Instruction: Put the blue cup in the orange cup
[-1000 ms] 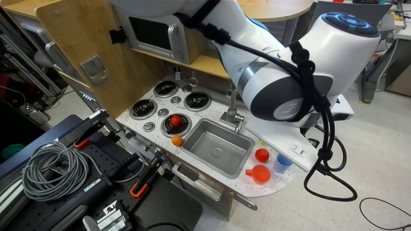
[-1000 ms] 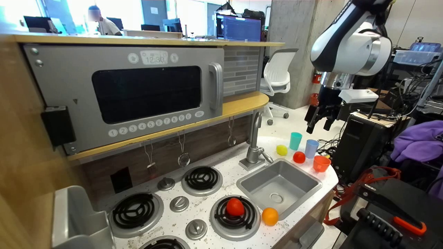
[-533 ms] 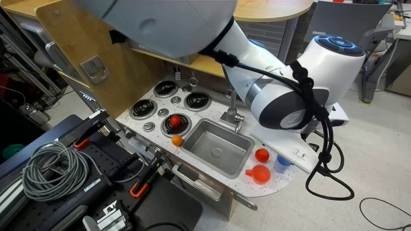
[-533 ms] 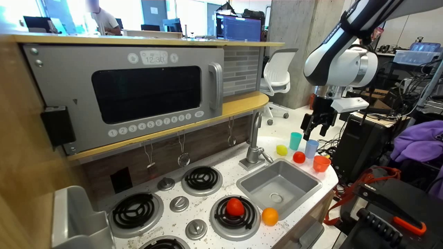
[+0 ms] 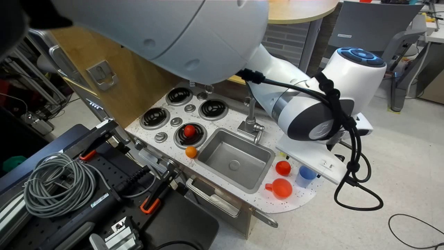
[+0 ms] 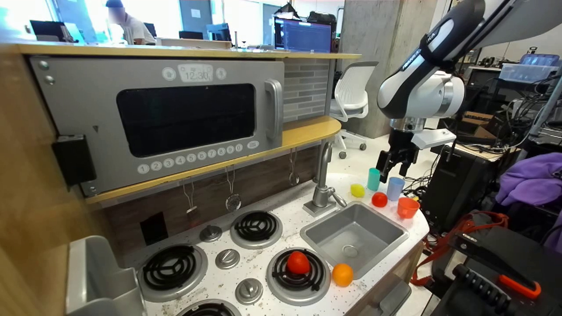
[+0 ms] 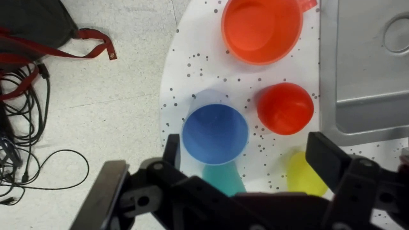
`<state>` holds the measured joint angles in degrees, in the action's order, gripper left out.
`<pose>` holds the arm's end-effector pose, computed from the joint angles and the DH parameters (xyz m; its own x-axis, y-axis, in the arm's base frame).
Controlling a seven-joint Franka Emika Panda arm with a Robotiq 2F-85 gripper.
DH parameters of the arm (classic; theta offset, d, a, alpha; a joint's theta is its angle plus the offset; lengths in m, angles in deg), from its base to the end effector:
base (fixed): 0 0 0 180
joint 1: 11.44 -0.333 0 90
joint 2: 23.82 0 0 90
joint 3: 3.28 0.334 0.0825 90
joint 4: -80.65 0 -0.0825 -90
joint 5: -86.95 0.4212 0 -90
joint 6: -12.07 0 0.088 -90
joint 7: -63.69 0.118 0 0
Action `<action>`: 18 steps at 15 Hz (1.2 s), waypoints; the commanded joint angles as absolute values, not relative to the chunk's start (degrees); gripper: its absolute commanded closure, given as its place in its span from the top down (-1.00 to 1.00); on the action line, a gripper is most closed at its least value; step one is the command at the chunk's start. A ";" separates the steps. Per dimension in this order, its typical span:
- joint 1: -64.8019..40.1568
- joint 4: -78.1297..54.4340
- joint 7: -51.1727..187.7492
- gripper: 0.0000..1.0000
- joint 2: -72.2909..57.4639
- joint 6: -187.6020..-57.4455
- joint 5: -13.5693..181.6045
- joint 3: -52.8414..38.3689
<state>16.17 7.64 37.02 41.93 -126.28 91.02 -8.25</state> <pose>0.6535 -0.3999 0.0160 0.9943 -0.1055 -0.0169 -0.1050 -0.9941 0.0274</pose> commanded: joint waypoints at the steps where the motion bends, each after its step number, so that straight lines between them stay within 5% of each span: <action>1: 16.48 10.09 36.42 1.00 42.66 -124.89 89.76 -6.44; 18: 16.40 1.44 36.02 1.00 37.64 -125.91 89.64 -6.01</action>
<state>16.06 5.24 36.27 40.49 -126.27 90.73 -6.11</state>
